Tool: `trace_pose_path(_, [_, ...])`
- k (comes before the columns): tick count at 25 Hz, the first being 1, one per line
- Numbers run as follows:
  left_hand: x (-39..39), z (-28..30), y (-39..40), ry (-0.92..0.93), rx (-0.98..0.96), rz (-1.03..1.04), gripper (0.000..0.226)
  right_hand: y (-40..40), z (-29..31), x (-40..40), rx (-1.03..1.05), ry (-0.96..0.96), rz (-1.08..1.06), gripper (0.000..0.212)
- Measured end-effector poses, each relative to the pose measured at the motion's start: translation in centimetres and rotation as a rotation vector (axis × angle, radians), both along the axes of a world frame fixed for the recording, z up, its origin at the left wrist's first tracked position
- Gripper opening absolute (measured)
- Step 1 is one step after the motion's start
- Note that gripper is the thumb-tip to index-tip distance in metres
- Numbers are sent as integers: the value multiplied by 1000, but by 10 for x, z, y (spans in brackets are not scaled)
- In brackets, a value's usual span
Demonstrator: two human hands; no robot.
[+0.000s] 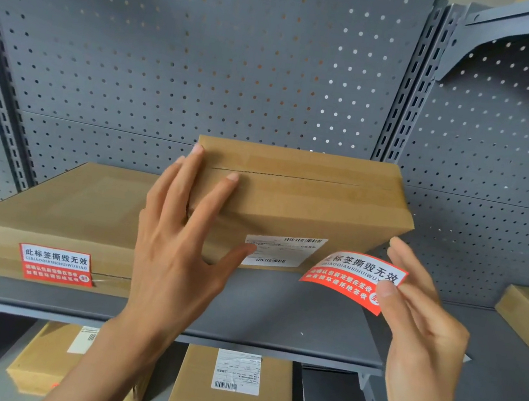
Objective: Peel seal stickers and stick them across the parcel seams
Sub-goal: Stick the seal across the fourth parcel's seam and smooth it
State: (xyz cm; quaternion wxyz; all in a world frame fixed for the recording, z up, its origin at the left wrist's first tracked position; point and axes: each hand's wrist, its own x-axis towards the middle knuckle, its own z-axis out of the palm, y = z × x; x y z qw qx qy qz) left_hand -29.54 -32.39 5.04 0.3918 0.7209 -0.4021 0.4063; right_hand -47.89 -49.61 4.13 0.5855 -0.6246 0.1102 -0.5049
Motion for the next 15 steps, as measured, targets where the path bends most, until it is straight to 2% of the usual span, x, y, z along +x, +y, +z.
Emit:
trace_pose_path(4, [-1, -2, -3, -37, -46, 1, 56, 6, 8, -13, -43, -36, -56, 17])
trace_pose_path(7, [2, -3, -3, -68, -71, -29, 46, 14, 30, -25, -181, -38, -88, 33])
trace_pose_path(11, [-1, -6, -2, -111, -54, -104, 43, 23, 71, -25, -231, 78, -75, 17])
trace_pose_path(15, [-2, -9, -2, -150, -43, -171, 51, 27, 86, -7, -230, 205, -50, 16])
